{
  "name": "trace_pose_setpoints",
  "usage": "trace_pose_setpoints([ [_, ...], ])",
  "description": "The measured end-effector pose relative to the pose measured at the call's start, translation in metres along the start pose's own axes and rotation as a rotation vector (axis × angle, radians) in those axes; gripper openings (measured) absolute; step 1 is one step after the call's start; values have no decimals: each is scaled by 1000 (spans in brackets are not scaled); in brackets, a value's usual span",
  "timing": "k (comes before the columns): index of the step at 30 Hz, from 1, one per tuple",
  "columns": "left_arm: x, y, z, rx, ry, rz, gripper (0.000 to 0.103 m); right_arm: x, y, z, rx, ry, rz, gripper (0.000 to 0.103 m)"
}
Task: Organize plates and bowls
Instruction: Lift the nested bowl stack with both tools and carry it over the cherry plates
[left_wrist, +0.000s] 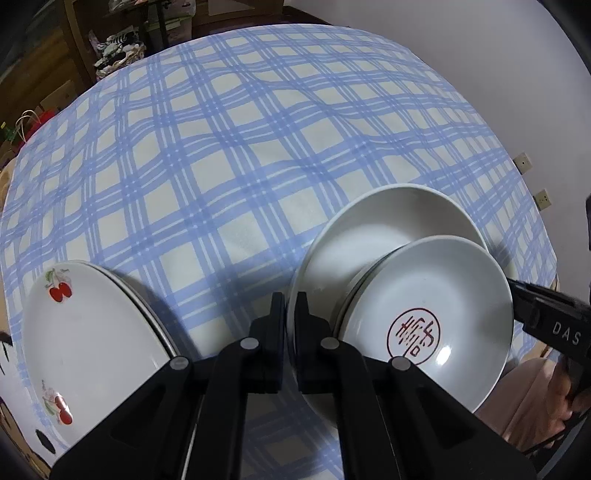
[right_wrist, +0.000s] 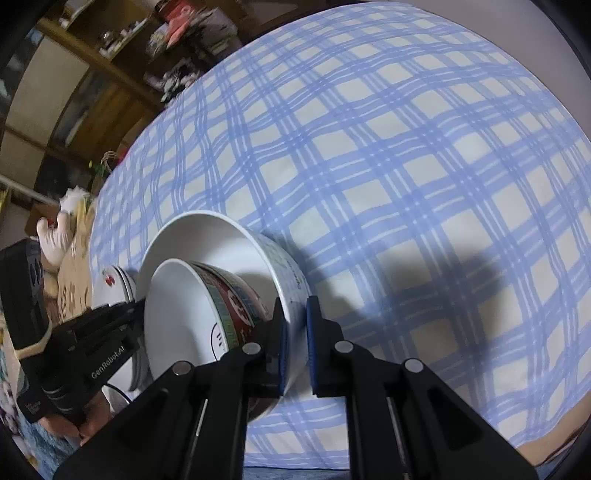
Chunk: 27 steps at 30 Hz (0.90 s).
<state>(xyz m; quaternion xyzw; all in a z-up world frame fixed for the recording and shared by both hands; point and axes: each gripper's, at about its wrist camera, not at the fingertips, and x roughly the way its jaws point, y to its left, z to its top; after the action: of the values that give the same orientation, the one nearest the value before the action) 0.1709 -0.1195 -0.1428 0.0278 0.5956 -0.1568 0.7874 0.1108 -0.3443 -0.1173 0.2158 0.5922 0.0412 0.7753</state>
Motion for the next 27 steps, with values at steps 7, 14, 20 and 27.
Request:
trace_pose_setpoints([
  [7, -15, -2, -1, -10, -6, 14, 6, -12, 12, -3, -25, -42, -31, 10],
  [14, -21, -1, -3, -10, -9, 21, 6, -16, 15, -4, -31, -57, -29, 11],
  [20, -30, 0, -5, -20, -11, 44, 7, -18, 18, -8, -32, -57, -7, 11],
  [27, -34, 5, -9, -34, -7, 38, 8, -17, 18, -12, -20, -80, 17, 11],
])
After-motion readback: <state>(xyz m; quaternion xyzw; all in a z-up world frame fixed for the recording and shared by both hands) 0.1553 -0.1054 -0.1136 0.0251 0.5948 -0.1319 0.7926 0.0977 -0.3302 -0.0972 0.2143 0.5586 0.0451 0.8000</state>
